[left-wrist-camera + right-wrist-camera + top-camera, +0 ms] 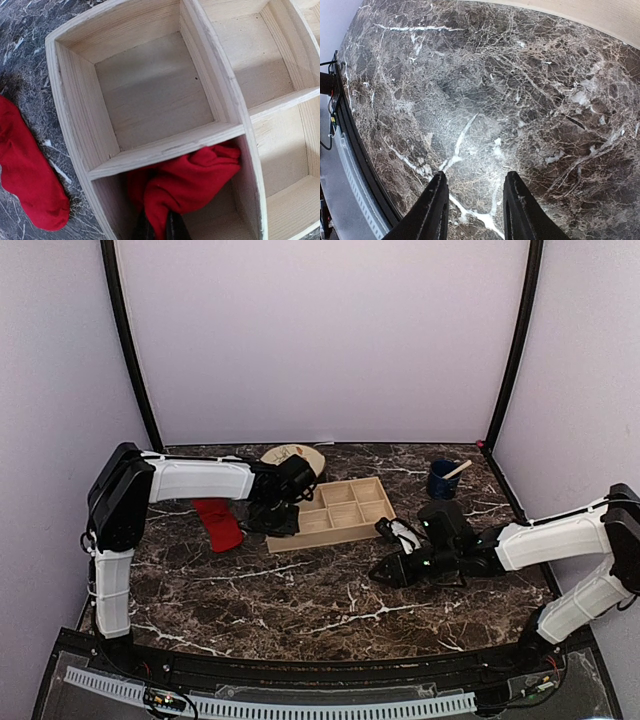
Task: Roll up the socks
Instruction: Place the sock in the storage box.
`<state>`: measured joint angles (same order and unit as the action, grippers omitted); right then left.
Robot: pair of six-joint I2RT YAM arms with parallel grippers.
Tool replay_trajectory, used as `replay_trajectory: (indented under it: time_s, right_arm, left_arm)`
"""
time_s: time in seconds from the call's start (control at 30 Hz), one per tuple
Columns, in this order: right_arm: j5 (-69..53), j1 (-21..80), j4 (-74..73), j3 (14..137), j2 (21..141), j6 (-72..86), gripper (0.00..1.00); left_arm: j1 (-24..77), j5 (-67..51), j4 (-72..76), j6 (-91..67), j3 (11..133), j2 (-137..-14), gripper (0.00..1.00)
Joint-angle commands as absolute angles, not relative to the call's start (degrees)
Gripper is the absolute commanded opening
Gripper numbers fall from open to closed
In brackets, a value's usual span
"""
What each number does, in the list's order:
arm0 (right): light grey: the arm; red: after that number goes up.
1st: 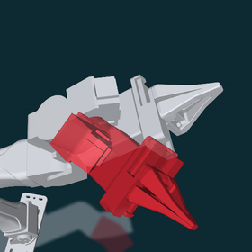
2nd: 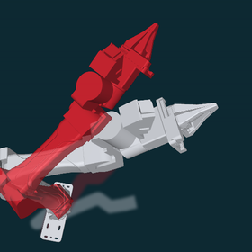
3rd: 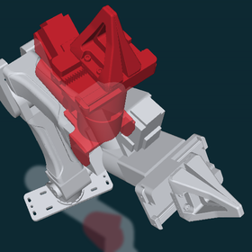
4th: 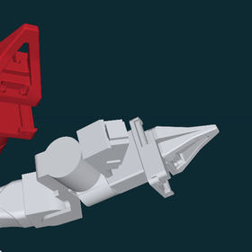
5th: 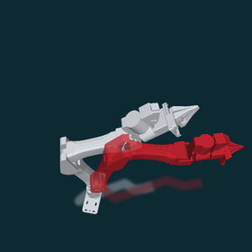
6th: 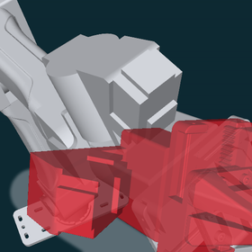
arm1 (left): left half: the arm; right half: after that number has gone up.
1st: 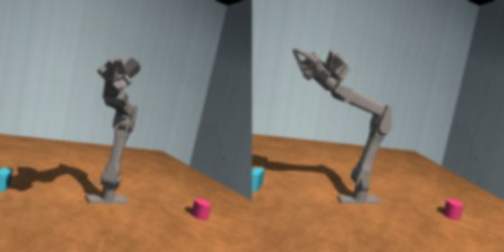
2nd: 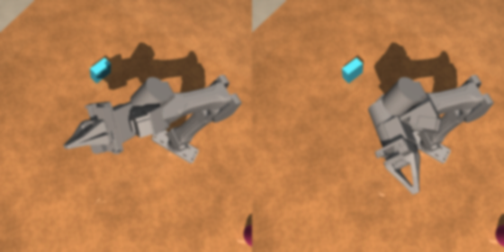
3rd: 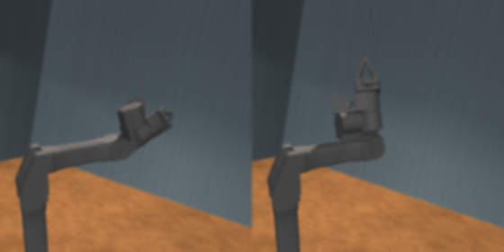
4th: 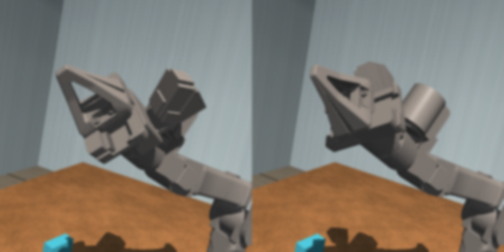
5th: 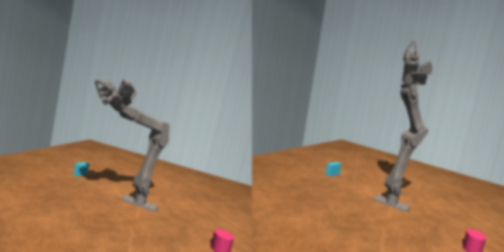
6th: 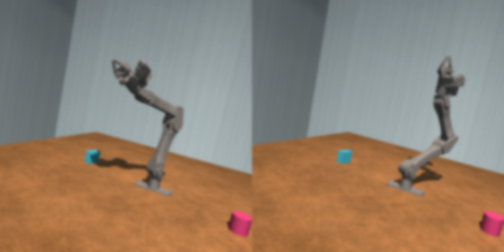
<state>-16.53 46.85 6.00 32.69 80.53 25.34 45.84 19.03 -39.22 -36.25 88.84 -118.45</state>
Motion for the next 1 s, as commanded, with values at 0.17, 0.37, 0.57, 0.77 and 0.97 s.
replay_trajectory:
  time_s: [0.17, 0.37, 0.57, 0.77, 0.97]
  right_arm:
    - [-16.3, 47.2, 7.0, 33.6, 79.3, 23.4, 0.35]
    - [-16.0, 47.1, 6.9, 33.7, 79.2, 23.4, 0.35]
    - [-14.8, 47.1, 5.7, 33.7, 78.3, 23.5, 0.35]
    - [-14.1, 47.1, 5.8, 33.9, 78.7, 24.3, 0.36]
    - [-13.3, 47.2, 5.4, 34.4, 78.9, 24.7, 0.35]
  left_arm:
    - [45.8, 10.5, -52.0, -35.0, 91.0, -120.6, 0.0]
    - [45.6, 10.5, -53.5, -35.3, 91.7, -120.2, 0.06]
    - [45.6, 11.4, -50.0, -35.8, 90.9, -116.4, 0.35]
    - [45.6, 12.0, -45.1, -35.8, 89.9, -112.8, 0.4]
    - [45.6, 13.0, -42.3, -35.6, 90.1, -109.9, 0.41]
